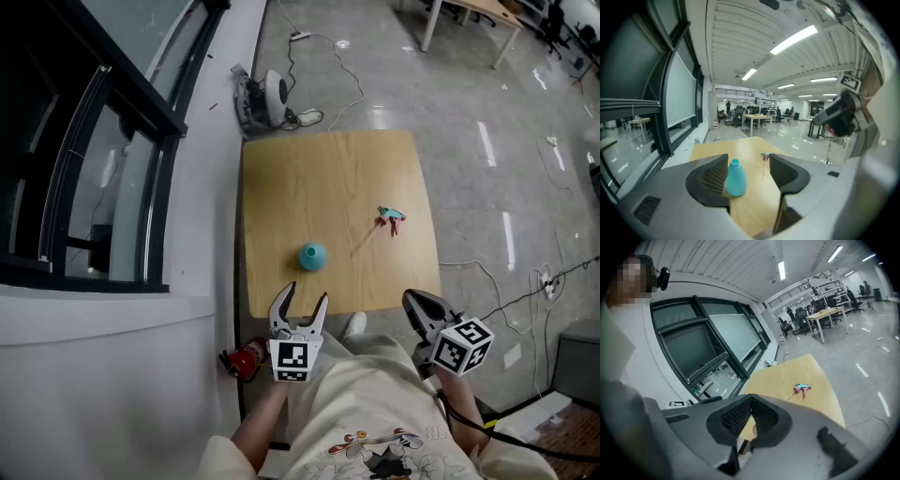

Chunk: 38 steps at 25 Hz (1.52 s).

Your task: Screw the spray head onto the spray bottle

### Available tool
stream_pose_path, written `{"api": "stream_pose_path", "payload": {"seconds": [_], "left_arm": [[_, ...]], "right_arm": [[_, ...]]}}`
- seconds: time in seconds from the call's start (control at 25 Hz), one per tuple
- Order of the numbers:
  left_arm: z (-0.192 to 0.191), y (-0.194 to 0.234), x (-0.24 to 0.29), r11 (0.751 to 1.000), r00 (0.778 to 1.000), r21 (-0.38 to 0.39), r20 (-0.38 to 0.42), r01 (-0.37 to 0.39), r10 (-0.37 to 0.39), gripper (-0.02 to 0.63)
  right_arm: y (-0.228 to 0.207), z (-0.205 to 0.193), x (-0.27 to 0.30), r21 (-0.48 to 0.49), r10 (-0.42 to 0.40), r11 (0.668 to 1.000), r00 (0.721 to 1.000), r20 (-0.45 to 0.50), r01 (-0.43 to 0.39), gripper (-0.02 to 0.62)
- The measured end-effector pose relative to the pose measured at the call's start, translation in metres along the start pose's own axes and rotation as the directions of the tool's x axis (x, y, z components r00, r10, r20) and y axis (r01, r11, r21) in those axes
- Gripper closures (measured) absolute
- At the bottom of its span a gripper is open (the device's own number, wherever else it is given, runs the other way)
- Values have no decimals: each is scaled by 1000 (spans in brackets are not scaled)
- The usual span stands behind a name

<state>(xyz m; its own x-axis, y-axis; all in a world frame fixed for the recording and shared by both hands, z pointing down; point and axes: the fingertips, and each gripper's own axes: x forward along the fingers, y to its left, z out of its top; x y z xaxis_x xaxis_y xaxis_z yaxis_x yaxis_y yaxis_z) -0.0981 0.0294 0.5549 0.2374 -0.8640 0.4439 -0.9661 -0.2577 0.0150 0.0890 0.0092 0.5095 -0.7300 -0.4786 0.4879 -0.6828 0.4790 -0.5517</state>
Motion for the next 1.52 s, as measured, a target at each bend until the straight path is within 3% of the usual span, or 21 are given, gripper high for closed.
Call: {"api": "stream_pose_path", "payload": {"seconds": [0.16,0.24,0.6,0.72,0.92,1.12,1.16,1.24,1.32,1.36,1.4,1.48,1.52], "left_arm": [[-60,25,69,995,999,90,-26,50,-48,220],[-82,36,98,992,997,111,-51,67,-61,185],[-114,56,197,969,974,191,-192,155,-118,189],[-103,58,200,963,968,210,-221,170,-123,195],[-49,35,163,953,963,200,-188,229,-192,196],[0,15,107,961,972,172,-135,215,-194,196],[7,12,97,964,973,161,-127,210,-191,196],[20,9,78,968,976,151,-116,203,-186,196],[29,10,64,967,979,171,-111,187,-170,196],[33,11,59,967,981,181,-110,180,-162,196],[37,12,55,968,982,183,-109,174,-156,196],[41,15,49,972,984,170,-106,159,-143,196],[42,17,46,975,985,163,-107,153,-137,196]], "right_arm": [[-1,15,12,-25,-68,997,998,19,68,588],[-2,16,17,-20,-96,995,995,20,96,588],[-3,4,28,30,-181,983,984,1,181,588],[-7,4,37,26,-188,982,982,-9,188,588],[-42,16,59,18,-207,978,978,-36,208,588],[-102,25,117,170,-149,971,980,-131,170,586],[-109,29,130,172,-115,975,981,-157,142,578],[-120,35,153,143,-69,984,969,-237,105,502],[-139,39,166,165,-71,978,945,-321,129,479],[-153,41,171,224,-78,961,936,-343,162,479],[-168,41,176,327,-78,924,933,-352,201,479],[-195,35,188,563,-79,778,932,-354,279,478],[-207,30,194,635,-99,701,926,-363,324,479]]}}
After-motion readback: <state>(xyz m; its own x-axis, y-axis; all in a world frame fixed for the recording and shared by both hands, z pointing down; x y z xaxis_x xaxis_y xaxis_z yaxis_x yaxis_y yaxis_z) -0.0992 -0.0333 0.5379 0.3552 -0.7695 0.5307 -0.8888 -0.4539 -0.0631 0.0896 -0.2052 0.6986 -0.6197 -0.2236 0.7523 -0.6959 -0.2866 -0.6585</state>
